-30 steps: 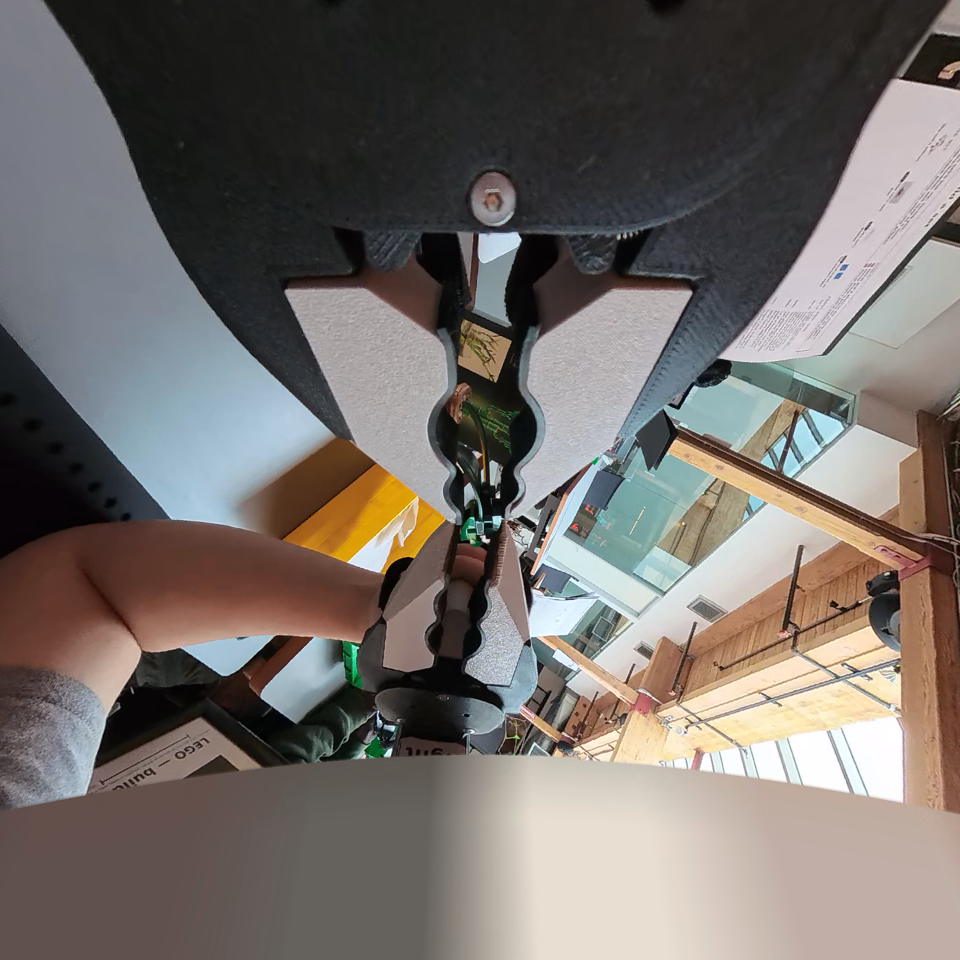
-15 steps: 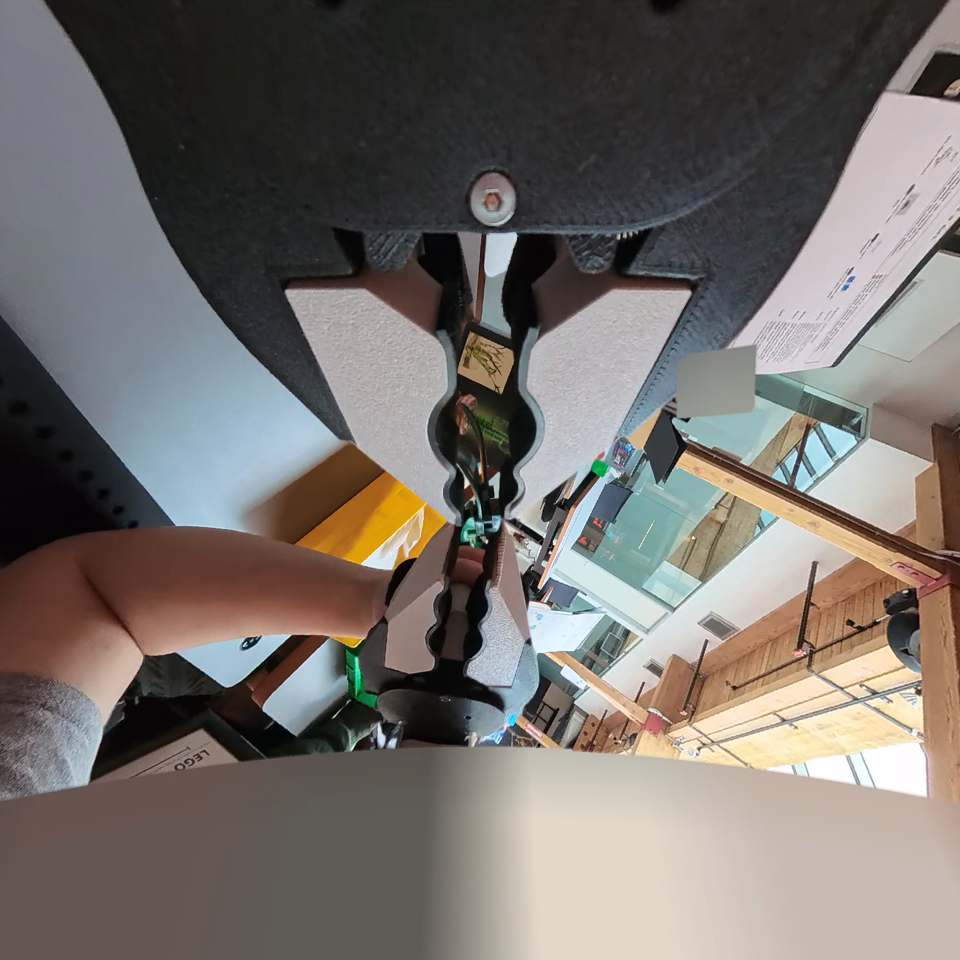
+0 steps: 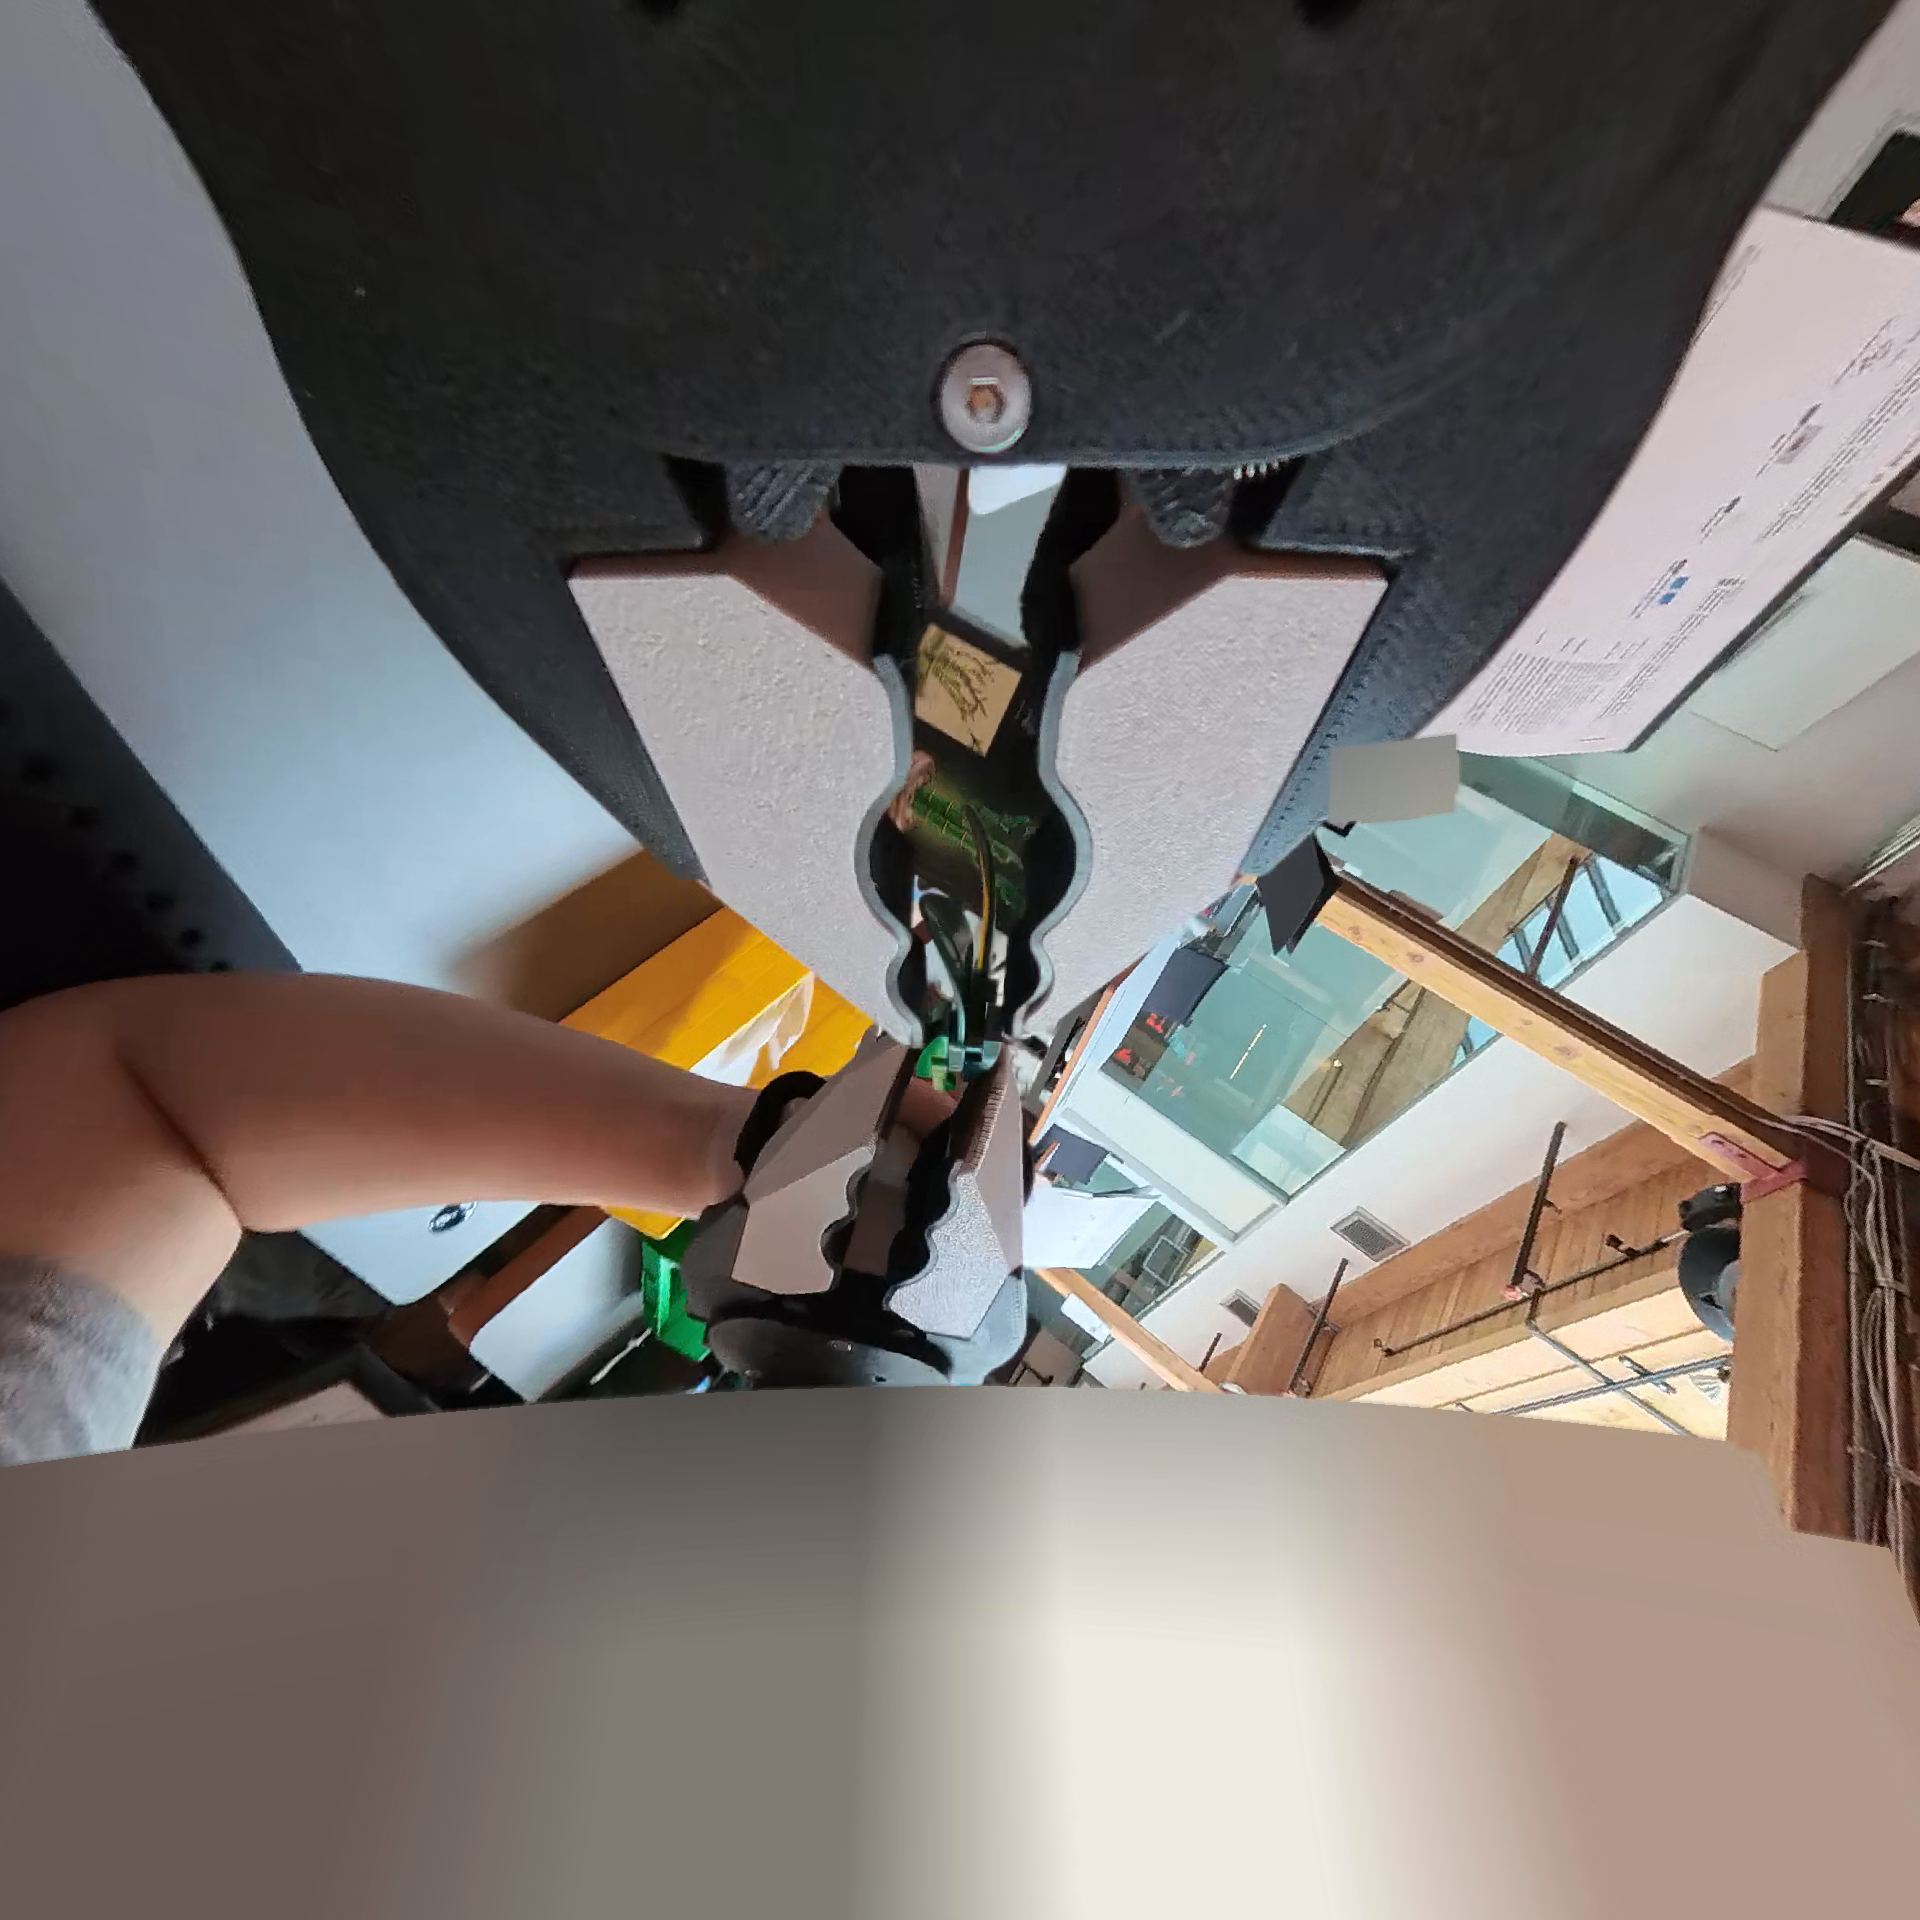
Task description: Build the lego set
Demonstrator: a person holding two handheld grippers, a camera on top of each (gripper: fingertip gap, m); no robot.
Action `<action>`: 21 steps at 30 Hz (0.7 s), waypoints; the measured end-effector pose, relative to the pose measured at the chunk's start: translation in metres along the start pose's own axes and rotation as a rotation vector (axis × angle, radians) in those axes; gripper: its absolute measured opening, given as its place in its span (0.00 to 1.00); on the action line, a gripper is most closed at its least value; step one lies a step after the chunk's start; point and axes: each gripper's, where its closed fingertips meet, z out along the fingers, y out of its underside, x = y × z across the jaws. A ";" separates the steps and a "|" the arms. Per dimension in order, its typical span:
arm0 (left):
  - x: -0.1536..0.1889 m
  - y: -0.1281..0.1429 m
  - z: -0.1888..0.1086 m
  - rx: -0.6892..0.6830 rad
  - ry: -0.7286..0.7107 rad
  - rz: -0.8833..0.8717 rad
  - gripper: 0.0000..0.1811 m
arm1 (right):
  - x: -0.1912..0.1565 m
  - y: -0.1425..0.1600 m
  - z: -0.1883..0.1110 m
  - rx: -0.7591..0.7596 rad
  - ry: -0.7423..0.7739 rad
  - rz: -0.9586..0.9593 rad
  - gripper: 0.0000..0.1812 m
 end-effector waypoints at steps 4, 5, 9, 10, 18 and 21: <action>0.000 -0.004 0.000 0.027 -0.025 0.042 0.07 | 0.001 -0.004 -0.001 -0.014 0.019 -0.038 0.06; 0.000 -0.006 0.000 0.034 -0.025 0.046 0.07 | 0.001 -0.005 -0.001 -0.007 0.019 -0.042 0.06; 0.001 -0.010 -0.001 0.046 -0.032 0.066 0.07 | 0.001 -0.009 -0.001 0.011 0.026 -0.062 0.06; 0.001 -0.010 -0.001 0.044 -0.036 0.072 0.07 | 0.001 -0.009 -0.001 0.011 0.029 -0.067 0.06; -0.003 -0.008 -0.003 0.039 -0.043 0.039 0.07 | 0.004 -0.007 0.002 0.009 0.024 0.036 0.06; -0.005 -0.006 -0.002 0.032 -0.046 0.031 0.07 | 0.005 -0.004 0.002 0.000 0.026 0.044 0.06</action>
